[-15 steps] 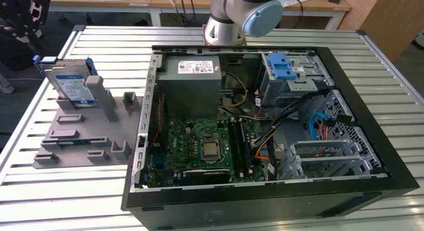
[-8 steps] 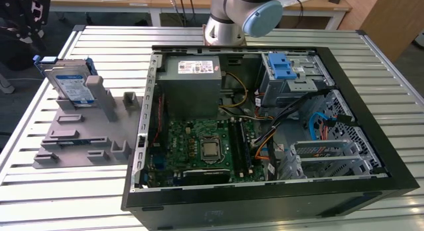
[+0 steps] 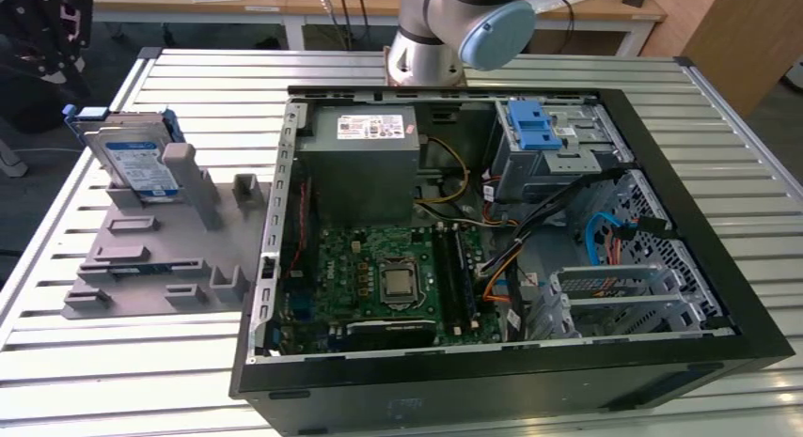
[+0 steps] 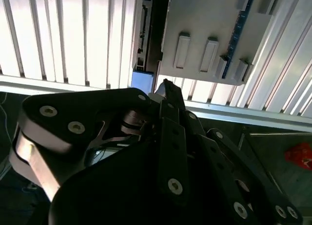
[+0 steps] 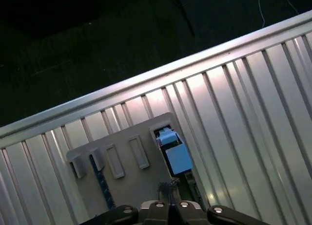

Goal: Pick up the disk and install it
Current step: 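Pick up the disk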

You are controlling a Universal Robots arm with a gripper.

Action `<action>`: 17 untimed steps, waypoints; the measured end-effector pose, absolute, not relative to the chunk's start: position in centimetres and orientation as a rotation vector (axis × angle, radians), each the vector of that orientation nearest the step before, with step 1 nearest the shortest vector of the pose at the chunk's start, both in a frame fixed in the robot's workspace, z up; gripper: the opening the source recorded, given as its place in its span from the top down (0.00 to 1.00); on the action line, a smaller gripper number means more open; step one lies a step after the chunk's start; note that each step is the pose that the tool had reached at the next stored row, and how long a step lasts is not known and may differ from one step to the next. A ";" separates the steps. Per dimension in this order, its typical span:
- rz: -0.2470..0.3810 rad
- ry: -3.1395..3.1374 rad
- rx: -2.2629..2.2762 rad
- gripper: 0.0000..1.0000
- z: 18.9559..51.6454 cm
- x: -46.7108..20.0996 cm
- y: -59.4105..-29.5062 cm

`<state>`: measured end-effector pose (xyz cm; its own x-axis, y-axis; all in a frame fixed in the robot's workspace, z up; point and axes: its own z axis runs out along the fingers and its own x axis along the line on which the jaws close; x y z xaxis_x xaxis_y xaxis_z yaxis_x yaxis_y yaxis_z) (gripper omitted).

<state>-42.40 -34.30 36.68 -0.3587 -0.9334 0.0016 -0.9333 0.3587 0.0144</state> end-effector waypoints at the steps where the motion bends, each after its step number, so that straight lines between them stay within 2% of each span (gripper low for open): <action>1: -0.017 -2.566 1.795 0.89 36.7 -42.4 -34.3; 17: -0.015 -2.314 2.109 0.89 36.4 -42.4 -34.3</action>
